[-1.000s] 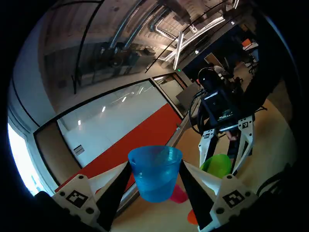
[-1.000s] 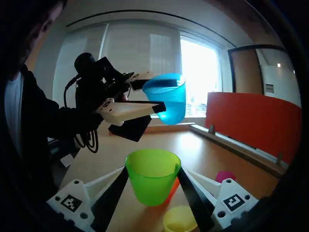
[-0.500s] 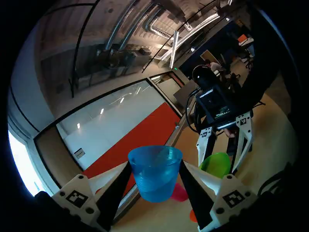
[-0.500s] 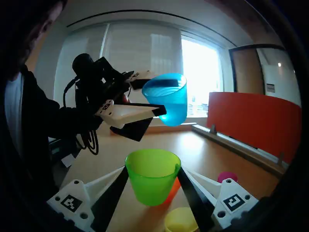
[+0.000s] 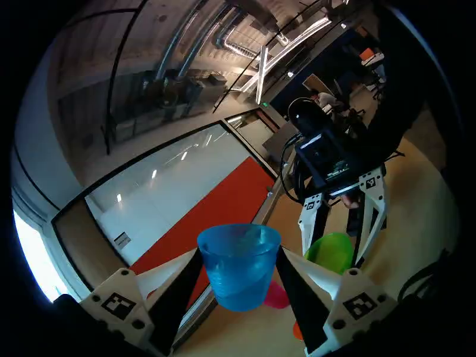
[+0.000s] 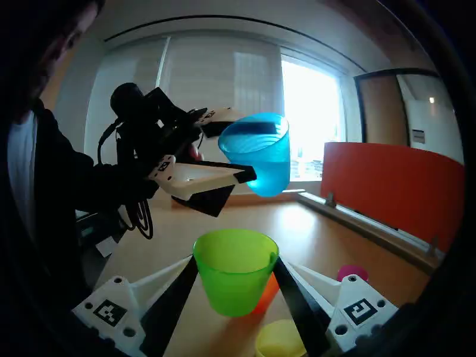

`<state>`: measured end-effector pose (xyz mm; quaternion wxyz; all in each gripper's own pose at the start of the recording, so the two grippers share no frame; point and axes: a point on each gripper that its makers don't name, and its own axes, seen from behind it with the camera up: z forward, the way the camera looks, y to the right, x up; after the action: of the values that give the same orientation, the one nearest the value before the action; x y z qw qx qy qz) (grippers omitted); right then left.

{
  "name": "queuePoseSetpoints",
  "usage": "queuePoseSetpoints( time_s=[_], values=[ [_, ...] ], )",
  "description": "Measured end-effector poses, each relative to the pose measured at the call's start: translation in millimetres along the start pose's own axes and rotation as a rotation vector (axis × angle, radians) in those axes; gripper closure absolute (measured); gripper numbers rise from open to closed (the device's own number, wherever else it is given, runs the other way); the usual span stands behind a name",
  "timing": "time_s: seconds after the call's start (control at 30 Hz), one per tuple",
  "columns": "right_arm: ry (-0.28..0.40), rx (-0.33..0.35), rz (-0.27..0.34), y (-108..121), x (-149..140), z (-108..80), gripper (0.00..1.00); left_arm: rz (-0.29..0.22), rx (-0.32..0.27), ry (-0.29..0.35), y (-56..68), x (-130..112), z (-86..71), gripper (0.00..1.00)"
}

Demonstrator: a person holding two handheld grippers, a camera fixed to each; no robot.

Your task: Pour water

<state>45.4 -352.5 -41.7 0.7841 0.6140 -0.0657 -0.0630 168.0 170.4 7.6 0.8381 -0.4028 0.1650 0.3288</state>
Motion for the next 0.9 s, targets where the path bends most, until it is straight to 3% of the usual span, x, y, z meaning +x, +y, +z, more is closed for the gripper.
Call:
queuePoseSetpoints(
  time_s=[0.9],
  values=[
    [-0.001, 0.015, 0.0, -6.2, 1.9, 1.3, 0.09, 0.096, 0.01, -0.009, 0.8, -0.4, -4.7, 0.16]
  ],
)
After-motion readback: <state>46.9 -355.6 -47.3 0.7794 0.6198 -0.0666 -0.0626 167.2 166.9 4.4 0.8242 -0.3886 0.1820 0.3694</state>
